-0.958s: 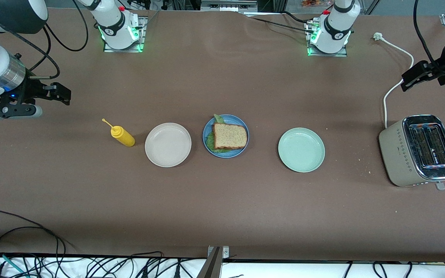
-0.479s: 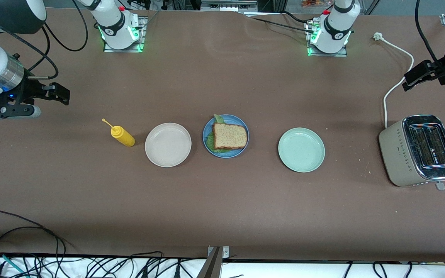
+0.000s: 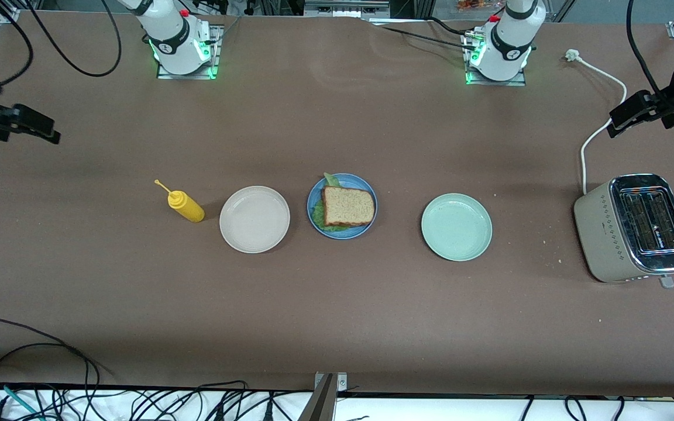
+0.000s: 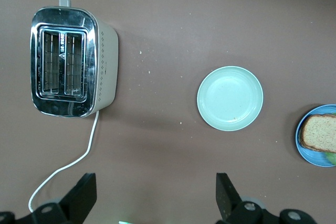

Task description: Make sandwich in blue plate with both arms

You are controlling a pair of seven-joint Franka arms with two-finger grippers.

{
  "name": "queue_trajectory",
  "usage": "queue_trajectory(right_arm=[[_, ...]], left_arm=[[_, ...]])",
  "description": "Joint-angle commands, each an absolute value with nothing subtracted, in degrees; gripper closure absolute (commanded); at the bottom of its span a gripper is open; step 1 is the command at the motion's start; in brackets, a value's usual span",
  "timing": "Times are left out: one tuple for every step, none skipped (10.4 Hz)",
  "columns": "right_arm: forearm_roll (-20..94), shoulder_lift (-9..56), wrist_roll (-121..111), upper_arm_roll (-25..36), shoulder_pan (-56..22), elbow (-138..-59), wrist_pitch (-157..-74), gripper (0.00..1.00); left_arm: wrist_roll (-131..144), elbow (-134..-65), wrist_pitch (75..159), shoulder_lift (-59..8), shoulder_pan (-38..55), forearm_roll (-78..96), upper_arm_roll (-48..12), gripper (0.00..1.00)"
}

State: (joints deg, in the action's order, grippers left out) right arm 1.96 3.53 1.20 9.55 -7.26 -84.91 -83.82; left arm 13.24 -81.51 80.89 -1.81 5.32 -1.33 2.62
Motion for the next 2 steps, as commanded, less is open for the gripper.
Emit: queue_trajectory(right_arm=[[2.9, 3.5, 1.0, 9.8, -7.5, -83.5, -82.3, 0.00], [2.6, 3.0, 1.1, 9.7, -7.5, -83.4, -82.1, 0.00]], left_arm=[[9.6, -80.9, 80.5, -1.7, 5.7, 0.1, 3.5, 0.00], [8.4, -80.9, 80.6, -1.7, 5.5, 0.1, 3.5, 0.00]])
